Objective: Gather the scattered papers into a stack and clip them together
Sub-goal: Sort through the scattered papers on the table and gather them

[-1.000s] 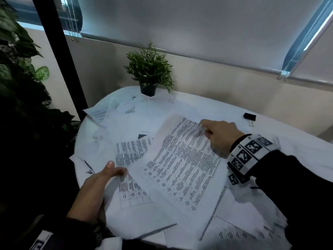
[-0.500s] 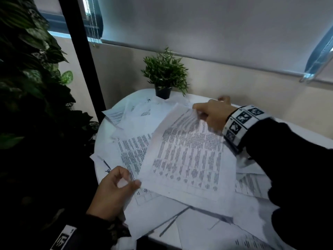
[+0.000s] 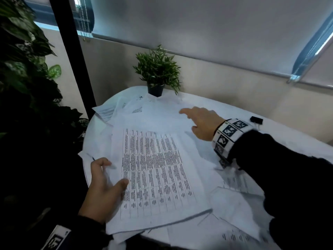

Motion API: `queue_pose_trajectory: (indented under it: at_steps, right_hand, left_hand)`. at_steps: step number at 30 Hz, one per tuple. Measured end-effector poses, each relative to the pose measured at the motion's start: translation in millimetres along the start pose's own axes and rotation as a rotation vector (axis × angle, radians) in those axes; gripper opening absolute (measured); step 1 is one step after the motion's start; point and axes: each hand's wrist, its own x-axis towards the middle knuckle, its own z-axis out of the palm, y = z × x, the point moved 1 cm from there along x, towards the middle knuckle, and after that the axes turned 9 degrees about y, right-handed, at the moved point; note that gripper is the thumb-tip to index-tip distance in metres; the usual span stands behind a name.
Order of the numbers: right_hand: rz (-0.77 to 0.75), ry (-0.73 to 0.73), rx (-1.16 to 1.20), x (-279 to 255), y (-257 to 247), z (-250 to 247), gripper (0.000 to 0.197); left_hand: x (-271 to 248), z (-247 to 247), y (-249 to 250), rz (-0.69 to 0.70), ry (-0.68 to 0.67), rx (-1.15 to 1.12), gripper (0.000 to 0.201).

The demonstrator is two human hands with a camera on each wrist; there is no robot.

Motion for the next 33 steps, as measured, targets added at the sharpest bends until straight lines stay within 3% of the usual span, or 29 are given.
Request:
queue_pose_trajectory:
  at_steps: [3,4,6,11,15,17,18,20,22,24,26,29,31,33]
  right_hand:
    - [0.101,-0.445,-0.189,-42,45,32,0.095]
    - [0.113,-0.547,-0.181,-54,52,42,0.102]
    - [0.140,-0.613,-0.094,-67,62,53,0.107]
    - [0.137,-0.526,-0.036,-80,67,53,0.091]
    - [0.165,-0.364,-0.172,-82,62,39,0.047]
    - [0.158,-0.167,-0.146,-77,54,8,0.023]
    - [0.136,-0.067,-0.049,-75,48,-13,0.011]
    - [0.053,0.072,0.261,-73,29,-61,0.020]
    - [-0.007,0.190,0.767,-76,2,-100,0.014]
    - [0.031,0.294,1.174,-70,-11,-112,0.013]
    - [0.111,0.260,1.289,-57,-18,-97,0.014]
    - [0.244,0.128,1.125,-39,-19,-49,0.013]
    - [0.277,0.057,0.966,-28,-16,-9,0.028]
    - [0.251,-0.050,0.775,-24,-20,27,0.051]
  left_hand:
    - [-3,4,9,-0.082,-0.117,-0.094,0.059]
    - [-3,4,7,-0.092,-0.134,-0.051,0.058]
    - [-1,-1,2,-0.129,-0.129,0.015,0.056]
    - [-6,5,12,-0.025,-0.057,0.167,0.031]
    - [-6,2,8,-0.077,-0.009,0.080,0.040]
    - [-7,2,6,-0.115,0.010,0.027,0.044]
    - [-7,2,5,-0.133,0.012,-0.012,0.043]
    - [-8,7,9,-0.158,0.033,-0.084,0.039]
    - [-9,11,11,-0.166,0.060,-0.161,0.031]
    - [-11,9,17,-0.132,0.062,-0.148,0.016]
    - [-9,7,19,-0.104,0.062,-0.102,0.020]
    - [-8,8,22,-0.259,0.082,-0.258,0.044]
    - [-8,4,21,-0.372,0.063,-0.330,0.072]
    - [-7,3,22,-0.376,0.025,-0.303,0.080]
